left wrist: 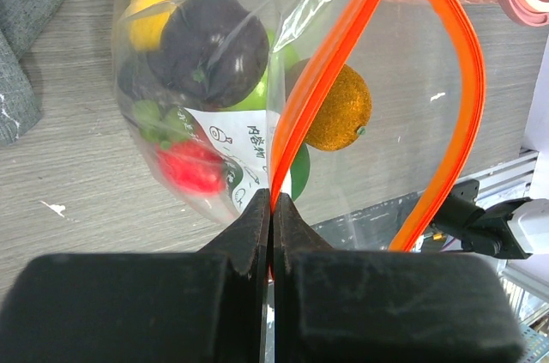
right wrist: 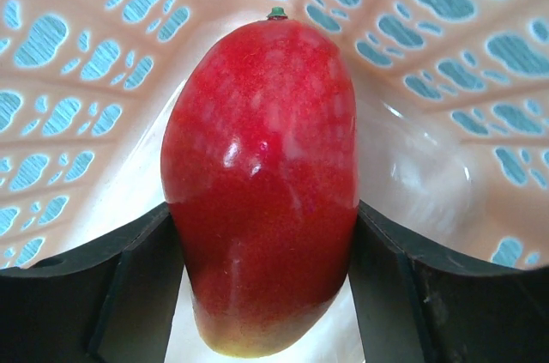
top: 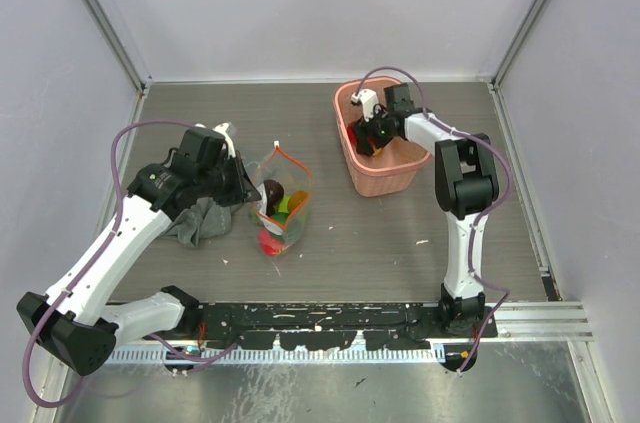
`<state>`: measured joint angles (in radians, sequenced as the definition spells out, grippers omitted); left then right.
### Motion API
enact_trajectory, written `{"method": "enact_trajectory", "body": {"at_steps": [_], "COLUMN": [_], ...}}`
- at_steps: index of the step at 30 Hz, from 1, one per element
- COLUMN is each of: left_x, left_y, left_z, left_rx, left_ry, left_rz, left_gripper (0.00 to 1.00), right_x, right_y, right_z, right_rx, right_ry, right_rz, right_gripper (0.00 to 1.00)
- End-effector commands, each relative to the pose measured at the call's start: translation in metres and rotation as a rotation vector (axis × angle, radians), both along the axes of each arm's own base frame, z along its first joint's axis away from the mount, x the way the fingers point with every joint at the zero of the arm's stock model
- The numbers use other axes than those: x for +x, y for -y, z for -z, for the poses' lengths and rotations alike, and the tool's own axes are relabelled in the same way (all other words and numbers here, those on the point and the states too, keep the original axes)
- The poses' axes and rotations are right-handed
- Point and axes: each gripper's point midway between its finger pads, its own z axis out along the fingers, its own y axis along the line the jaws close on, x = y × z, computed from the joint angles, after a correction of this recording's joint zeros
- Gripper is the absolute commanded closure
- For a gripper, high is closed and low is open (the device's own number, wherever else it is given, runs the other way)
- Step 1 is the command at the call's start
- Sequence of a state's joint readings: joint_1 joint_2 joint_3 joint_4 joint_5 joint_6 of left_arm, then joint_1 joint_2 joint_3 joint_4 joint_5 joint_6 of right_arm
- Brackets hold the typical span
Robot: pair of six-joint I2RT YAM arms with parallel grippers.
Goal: Place the food in the zip-top bag and seal the zipper
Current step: Pick up the fake fruit from the bin.
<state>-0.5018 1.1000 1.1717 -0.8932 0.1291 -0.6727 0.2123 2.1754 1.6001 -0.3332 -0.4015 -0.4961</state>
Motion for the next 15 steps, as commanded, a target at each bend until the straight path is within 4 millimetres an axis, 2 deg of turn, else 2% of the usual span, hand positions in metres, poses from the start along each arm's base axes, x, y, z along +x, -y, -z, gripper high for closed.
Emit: {"method": "enact_trajectory", "body": {"at_steps": [1, 4, 8, 15], "left_x": [0.003, 0.004, 0.005, 0.008], "left_y": [0.004, 0.004, 0.006, 0.009], "left_z": [-0.013, -0.014, -0.016, -0.022], "left_rx": [-0.044, -0.044, -0.047, -0.063], "left_ry": [0.042, 0.047, 0.055, 0.074], "left_rz": [0.004, 0.008, 0.014, 0.019], "left_gripper": [1.0, 1.0, 1.0, 1.0], "right_x": [0.006, 0.001, -0.004, -0.014], "right_y": [0.001, 0.003, 0.007, 0.021], "right_z": [-0.049, -0.062, -0.091, -0.129], "right_rx": [0.041, 0.063, 0.102, 0.156], "right_ry": [0.097, 0.117, 0.173, 0.235], "right_rz": [0.076, 0.12, 0.178, 0.329], "right_gripper": [0.44, 0.47, 0.52, 0.58]}}
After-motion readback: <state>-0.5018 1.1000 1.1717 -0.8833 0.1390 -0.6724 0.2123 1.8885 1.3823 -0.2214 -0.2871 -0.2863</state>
